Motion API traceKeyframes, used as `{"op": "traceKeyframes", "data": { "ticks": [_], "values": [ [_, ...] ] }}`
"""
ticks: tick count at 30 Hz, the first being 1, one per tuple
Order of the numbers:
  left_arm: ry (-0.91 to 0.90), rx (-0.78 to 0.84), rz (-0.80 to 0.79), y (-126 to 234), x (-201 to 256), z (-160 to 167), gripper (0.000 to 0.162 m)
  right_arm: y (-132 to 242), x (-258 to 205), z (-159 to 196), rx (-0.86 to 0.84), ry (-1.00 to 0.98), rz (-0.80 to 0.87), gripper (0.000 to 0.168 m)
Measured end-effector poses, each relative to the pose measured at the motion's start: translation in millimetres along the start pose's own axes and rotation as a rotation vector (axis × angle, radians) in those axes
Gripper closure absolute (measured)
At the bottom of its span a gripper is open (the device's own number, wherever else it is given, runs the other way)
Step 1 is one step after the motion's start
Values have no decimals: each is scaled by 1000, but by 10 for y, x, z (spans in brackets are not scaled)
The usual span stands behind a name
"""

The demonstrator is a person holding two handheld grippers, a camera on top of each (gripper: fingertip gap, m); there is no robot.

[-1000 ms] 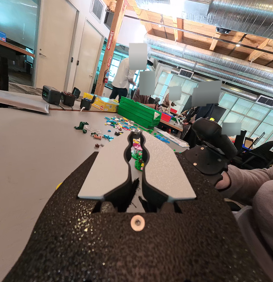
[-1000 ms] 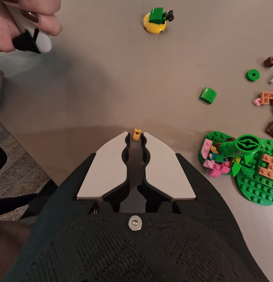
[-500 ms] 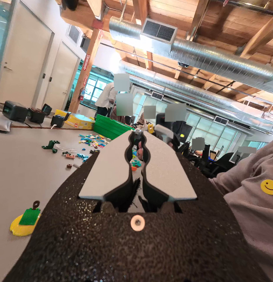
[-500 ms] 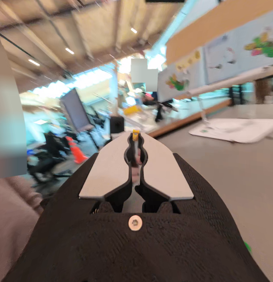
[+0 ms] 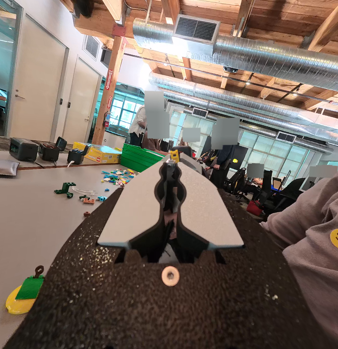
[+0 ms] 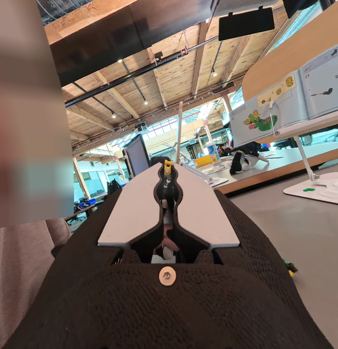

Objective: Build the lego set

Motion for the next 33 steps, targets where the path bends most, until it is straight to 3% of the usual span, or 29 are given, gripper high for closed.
{"op": "traceKeyframes", "data": {
  "ticks": [19, 33],
  "values": [
    [45, 9, 35, -21, -8, 26, 154, 18, -55, 33, 21, 181, 65, 164],
    [46, 11, 49, -28, -4, 36, 154, 24, -66, 57, 39, 200, 78, 164]
  ]
}}
Point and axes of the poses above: each gripper's, where its closed fingertips meet, y back along the fingers, z out of its underside, x = y × z across the jaws, the point moved 9 cm from there along y, back along the fingers, and after that the axes turned 11 degrees about z, right-handed, at the moved point
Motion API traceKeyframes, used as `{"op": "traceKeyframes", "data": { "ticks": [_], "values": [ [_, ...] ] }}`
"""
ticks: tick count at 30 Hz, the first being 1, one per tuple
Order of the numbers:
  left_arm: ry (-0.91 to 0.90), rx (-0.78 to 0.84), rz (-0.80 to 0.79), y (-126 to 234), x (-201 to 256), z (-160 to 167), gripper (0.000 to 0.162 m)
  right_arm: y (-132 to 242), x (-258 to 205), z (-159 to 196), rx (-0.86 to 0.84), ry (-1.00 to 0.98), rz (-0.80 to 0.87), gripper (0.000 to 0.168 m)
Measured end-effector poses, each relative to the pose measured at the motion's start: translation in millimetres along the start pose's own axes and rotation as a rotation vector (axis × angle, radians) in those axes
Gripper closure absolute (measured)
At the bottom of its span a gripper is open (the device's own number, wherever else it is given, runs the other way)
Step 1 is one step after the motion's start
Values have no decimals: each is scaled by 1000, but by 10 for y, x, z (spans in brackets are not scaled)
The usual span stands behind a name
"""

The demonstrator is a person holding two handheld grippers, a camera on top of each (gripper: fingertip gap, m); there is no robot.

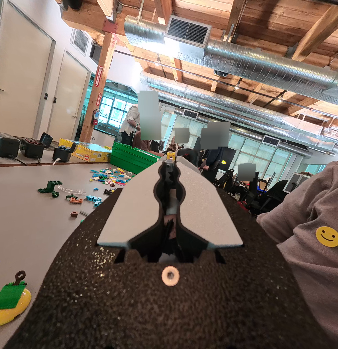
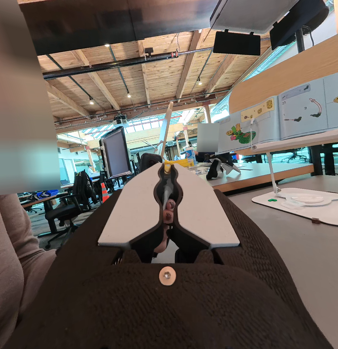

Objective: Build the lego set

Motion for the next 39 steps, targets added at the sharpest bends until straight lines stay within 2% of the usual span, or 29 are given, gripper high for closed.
{"op": "traceKeyframes", "data": {
  "ticks": [7, 24, 36, 39],
  "values": [
    [-6, 1, -12, -29, 7, 11, 154, 9, -7, 7, 20, 23, 22, 164],
    [167, 325, 62, -228, -46, 204, 155, 13, -16, 18, 228, -55, 58, 163],
    [177, 323, 30, -191, -85, 225, 154, 9, 35, 39, 192, -96, 68, 163],
    [178, 318, 25, -197, -80, 191, 154, 16, 24, -8, 238, -111, 32, 160]
  ]
}}
Point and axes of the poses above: each gripper's, where its closed fingertips meet, y back along the fingers, z out of its underside, x = y × z across the jaws, the point moved 9 cm from there along y, back along the fingers, and after that the axes turned 11 degrees about z, right-handed, at the moved point
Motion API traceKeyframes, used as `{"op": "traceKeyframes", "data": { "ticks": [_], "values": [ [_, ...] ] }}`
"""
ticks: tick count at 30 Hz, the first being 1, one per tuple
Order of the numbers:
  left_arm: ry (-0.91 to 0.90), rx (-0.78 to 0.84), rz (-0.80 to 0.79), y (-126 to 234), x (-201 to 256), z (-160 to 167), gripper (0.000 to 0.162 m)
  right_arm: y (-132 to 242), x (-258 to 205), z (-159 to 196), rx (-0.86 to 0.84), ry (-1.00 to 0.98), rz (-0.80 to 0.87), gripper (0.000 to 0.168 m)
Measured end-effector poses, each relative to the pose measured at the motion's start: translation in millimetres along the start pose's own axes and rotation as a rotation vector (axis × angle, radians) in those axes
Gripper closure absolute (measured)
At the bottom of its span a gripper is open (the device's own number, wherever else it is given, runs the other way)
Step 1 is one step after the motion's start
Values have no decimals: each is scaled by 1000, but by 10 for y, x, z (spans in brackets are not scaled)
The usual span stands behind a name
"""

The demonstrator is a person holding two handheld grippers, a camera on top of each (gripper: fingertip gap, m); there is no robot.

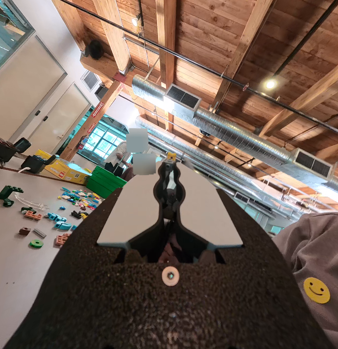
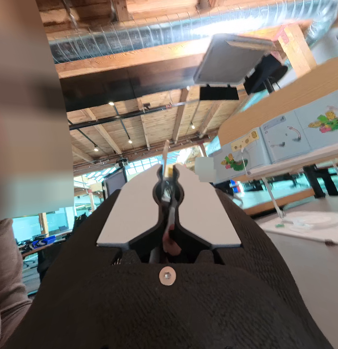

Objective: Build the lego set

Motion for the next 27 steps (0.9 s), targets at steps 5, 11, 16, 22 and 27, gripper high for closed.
{"op": "traceKeyframes", "data": {
  "ticks": [5, 11, 16, 22, 27],
  "values": [
    [177, 132, -3, 167, -139, -33, 154, 21, -196, -137, -2, 462, 50, 125],
    [330, 180, 44, 214, -202, -36, 154, 22, -262, 67, -172, 1311, 267, 130],
    [371, 156, 39, 169, -228, 47, 154, -18, -305, 211, -188, 1604, 345, 142],
    [398, 150, 34, 153, -249, 99, 154, -36, -289, 245, -208, 1686, 401, 145],
    [421, 171, 43, 180, -256, 81, 154, -14, -263, 242, -254, 1668, 350, 144]
  ]
}}
Point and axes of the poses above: each gripper's, where its closed fingertips meet, y back along the fingers, z out of its underside, x = y × z across the jaws, the point moved 9 cm from there along y, back along the fingers, and after that the axes turned 11 degrees about z, right-handed, at the moved point
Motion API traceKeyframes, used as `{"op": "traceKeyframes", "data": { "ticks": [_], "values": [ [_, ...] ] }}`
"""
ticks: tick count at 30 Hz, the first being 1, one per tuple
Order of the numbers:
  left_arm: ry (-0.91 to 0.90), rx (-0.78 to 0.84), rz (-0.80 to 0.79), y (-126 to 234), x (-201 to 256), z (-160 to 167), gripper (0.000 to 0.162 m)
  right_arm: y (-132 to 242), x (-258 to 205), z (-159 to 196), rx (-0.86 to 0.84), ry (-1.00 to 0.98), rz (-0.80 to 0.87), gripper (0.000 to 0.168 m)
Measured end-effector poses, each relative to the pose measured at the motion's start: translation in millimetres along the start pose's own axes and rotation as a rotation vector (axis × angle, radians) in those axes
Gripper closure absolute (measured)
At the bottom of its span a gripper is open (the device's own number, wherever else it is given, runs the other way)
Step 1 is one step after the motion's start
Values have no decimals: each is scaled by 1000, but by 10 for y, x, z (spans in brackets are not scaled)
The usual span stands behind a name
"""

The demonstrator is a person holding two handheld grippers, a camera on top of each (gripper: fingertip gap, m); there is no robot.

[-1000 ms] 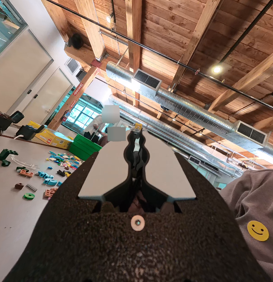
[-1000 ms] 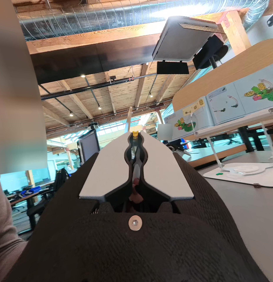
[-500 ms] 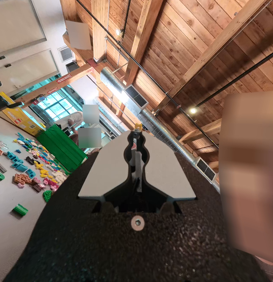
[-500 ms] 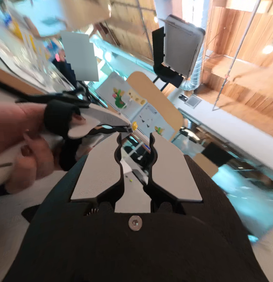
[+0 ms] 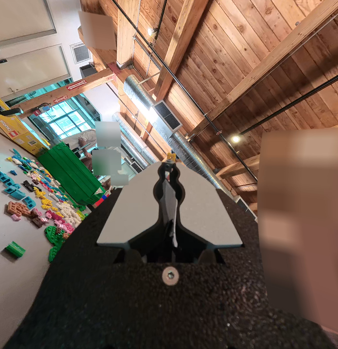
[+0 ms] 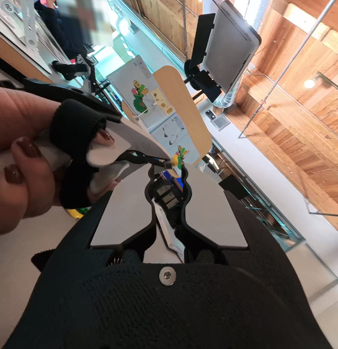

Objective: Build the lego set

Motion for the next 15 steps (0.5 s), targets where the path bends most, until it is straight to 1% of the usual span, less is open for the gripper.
{"op": "traceKeyframes", "data": {
  "ticks": [5, 9, 15],
  "values": [
    [34, -32, -20, 4, -27, 17, 154, 6, 7, 26, -5, 49, -12, 142],
    [56, -22, -14, 16, -34, 7, 155, 4, -24, 39, -20, 86, -10, 148],
    [49, -60, -53, 39, -39, -9, 154, 15, -25, 47, -11, 137, -12, 145]
  ]
}}
Point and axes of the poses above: each gripper's, where its closed fingertips meet, y back along the fingers, z out of its underside, x = y × z across the jaws, the point moved 9 cm from there along y, back along the fingers, and after that the axes turned 11 degrees about z, right-handed, at the moved point
